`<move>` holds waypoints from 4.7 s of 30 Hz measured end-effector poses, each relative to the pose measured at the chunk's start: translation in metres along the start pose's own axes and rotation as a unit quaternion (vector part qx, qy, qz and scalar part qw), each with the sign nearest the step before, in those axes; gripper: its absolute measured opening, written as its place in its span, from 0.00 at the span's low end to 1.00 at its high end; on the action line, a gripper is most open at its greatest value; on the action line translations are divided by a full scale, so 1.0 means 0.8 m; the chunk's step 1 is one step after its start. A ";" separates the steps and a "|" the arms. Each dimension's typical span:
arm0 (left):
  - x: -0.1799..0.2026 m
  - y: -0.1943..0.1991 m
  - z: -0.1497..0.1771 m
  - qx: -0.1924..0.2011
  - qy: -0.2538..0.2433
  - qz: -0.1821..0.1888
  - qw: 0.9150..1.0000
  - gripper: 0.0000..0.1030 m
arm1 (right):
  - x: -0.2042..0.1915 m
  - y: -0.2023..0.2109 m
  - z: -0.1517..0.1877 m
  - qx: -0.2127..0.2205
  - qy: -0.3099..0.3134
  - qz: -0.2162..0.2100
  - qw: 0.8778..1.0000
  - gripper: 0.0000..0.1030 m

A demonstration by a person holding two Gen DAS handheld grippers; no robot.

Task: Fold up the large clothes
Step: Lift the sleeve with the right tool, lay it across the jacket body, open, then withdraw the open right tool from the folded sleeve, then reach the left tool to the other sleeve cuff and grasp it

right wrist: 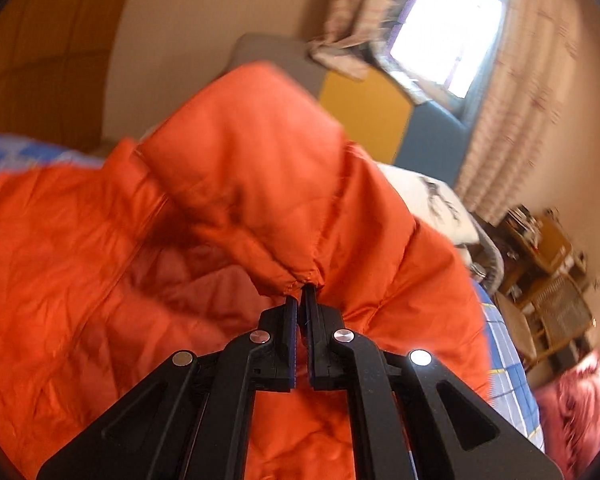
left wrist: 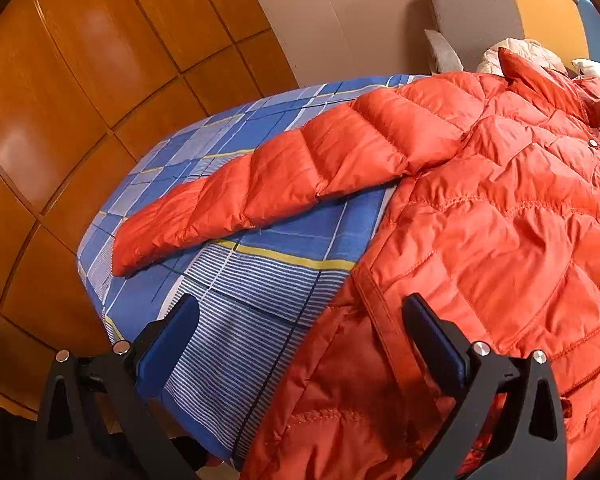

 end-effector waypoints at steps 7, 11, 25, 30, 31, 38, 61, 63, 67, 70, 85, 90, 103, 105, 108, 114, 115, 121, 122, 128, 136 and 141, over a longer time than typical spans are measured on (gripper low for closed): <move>0.000 -0.002 0.002 -0.005 0.004 0.008 1.000 0.98 | -0.054 -0.023 0.020 -0.037 0.076 -0.006 0.996 0.03; -0.005 -0.001 0.001 -0.004 0.010 0.005 1.000 0.98 | -0.081 -0.039 0.041 -0.086 0.125 -0.021 0.988 0.06; -0.054 -0.011 0.001 -0.016 0.067 -0.014 0.998 0.98 | -0.068 0.053 0.066 -0.026 0.031 -0.080 0.996 0.89; -0.058 -0.015 0.004 -0.021 0.072 -0.011 0.997 0.98 | -0.051 0.054 0.068 -0.020 0.014 -0.038 0.999 0.89; -0.058 -0.015 0.004 -0.021 0.070 -0.011 0.997 0.98 | -0.051 0.052 0.069 -0.021 0.014 -0.037 0.999 0.89; -0.056 -0.013 0.004 -0.023 0.071 -0.007 0.997 0.98 | -0.039 0.058 0.079 -0.018 -0.006 -0.031 0.999 0.89; -0.054 -0.016 0.007 -0.022 0.065 -0.004 0.998 0.98 | -0.118 -0.036 0.000 -0.112 0.002 -0.115 0.987 0.02; -0.054 -0.016 0.007 -0.021 0.066 -0.001 0.998 0.98 | -0.132 -0.013 -0.016 -0.081 -0.001 -0.133 0.988 0.02; -0.054 -0.020 0.009 -0.021 0.067 0.001 0.998 0.98 | -0.196 0.009 -0.021 -0.062 0.036 -0.183 0.980 0.02; -0.052 -0.023 0.011 -0.026 0.066 0.002 0.997 0.98 | -0.216 -0.007 -0.011 -0.074 0.047 -0.164 0.983 0.03; -0.050 -0.021 0.015 -0.024 0.069 0.000 0.997 0.98 | -0.147 0.062 0.015 0.010 0.090 -0.035 0.995 0.64; -0.050 -0.019 0.015 -0.023 0.068 0.005 0.997 0.98 | -0.117 0.051 0.034 -0.008 0.067 -0.017 0.998 0.64; -0.052 -0.015 0.005 -0.031 0.095 0.057 0.993 0.98 | 0.041 0.037 0.092 -0.073 -0.076 0.151 0.983 0.64; -0.050 -0.016 -0.001 -0.035 0.099 0.064 0.992 0.98 | 0.055 0.026 0.104 -0.089 -0.091 0.155 0.980 0.64; -0.050 -0.020 -0.014 -0.044 0.111 0.086 0.989 0.98 | 0.062 0.016 0.108 -0.096 -0.095 0.157 0.978 0.64; -0.055 -0.033 -0.036 -0.068 0.158 0.147 0.974 0.98 | 0.056 0.013 0.099 -0.089 -0.083 0.174 0.977 0.64; -0.056 -0.036 -0.039 -0.071 0.159 0.146 0.974 0.98 | 0.055 0.012 0.098 -0.091 -0.083 0.174 0.977 0.64; -0.070 -0.067 -0.052 -0.096 0.193 0.148 0.965 0.98 | 0.047 0.011 0.105 -0.094 -0.092 0.170 0.977 0.64; -0.077 -0.075 -0.052 -0.105 0.210 0.153 0.960 0.98 | 0.048 0.011 0.107 -0.096 -0.095 0.170 0.976 0.64; -0.139 -0.128 -0.050 -0.138 0.331 0.149 0.921 0.98 | 0.064 0.013 0.116 -0.102 -0.122 0.196 0.968 0.75; -0.184 -0.173 -0.053 -0.143 0.413 0.151 0.887 0.98 | 0.059 0.006 0.124 -0.107 -0.118 0.197 0.967 0.75; -0.185 -0.191 -0.062 -0.140 0.427 0.167 0.878 0.93 | 0.051 0.004 0.125 -0.107 -0.110 0.196 0.968 0.75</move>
Point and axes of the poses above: each gripper's, at about its wrist camera, not at the fingertips, and y roughly against the way its jaws point, x to its right, z to its underside, the point moved 10 cm from there along -y, roughly the way its jaws point, and after that the axes turned 12 degrees about -x, right-handed, at the moved point
